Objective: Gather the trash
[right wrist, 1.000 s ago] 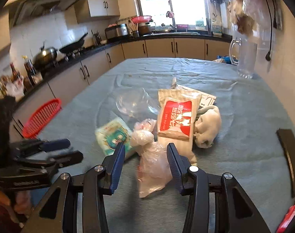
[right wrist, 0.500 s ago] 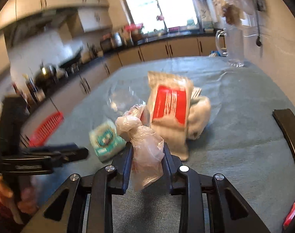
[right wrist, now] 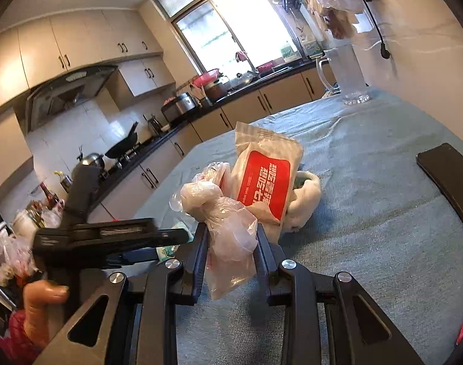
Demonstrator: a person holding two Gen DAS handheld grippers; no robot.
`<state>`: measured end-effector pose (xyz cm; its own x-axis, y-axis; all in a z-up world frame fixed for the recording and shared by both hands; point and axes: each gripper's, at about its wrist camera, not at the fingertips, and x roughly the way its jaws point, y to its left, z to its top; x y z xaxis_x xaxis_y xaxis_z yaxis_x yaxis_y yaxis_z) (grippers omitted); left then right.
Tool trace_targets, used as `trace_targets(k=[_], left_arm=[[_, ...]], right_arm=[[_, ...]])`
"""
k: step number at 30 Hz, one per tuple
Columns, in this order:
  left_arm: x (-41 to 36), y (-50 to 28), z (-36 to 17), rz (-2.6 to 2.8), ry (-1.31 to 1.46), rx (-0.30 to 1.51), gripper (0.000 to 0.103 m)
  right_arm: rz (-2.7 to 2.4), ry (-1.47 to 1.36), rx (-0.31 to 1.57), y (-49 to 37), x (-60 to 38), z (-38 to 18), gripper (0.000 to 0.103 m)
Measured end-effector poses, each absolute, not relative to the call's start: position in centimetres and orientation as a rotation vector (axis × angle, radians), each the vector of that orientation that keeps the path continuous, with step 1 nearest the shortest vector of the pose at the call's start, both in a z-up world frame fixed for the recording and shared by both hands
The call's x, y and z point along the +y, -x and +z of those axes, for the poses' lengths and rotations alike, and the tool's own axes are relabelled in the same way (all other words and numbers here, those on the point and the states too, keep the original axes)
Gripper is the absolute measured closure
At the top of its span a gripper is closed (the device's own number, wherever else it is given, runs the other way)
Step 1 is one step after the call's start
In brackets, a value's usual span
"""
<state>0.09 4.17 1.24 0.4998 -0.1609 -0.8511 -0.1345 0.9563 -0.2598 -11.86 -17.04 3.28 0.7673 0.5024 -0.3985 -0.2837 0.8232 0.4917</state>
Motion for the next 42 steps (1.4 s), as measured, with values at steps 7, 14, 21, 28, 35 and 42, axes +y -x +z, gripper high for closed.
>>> trace_targets(k=[7,14,21,28,35,42], left_arm=[[2.7,-0.3,0.8,-0.023,0.063,1.019,0.024],[6.0,2.8,0.9,-0.098,0.035,0.990,0.026],[6.2,4.2,0.6,-0.112,-0.018,0.943,0.028],[6.2,4.6,0.9,-0.143,-0.017,0.899,0.059],[7.7,5.7,2.3,-0.179,0.041,0.855,0.066],[8.9,7.1,3.8,-0.172,0.040,0.794,0.066]], right_arm=[[0.462,-0.431,0.542,12.1,-17.1,3.3,0.072],[0.475,-0.431,0.554,11.7,-17.4,3.1,0.072],[0.458,-0.387,0.563,11.6,-16.7,3.3,0.072],[0.441,-0.375,0.570,11.5,-16.3,3.4,0.072],[0.405,-0.346,0.577,11.6,-15.7,3.5,0.072],[0.397,-0.354,0.585,12.1,-15.0,4.0,0.072]])
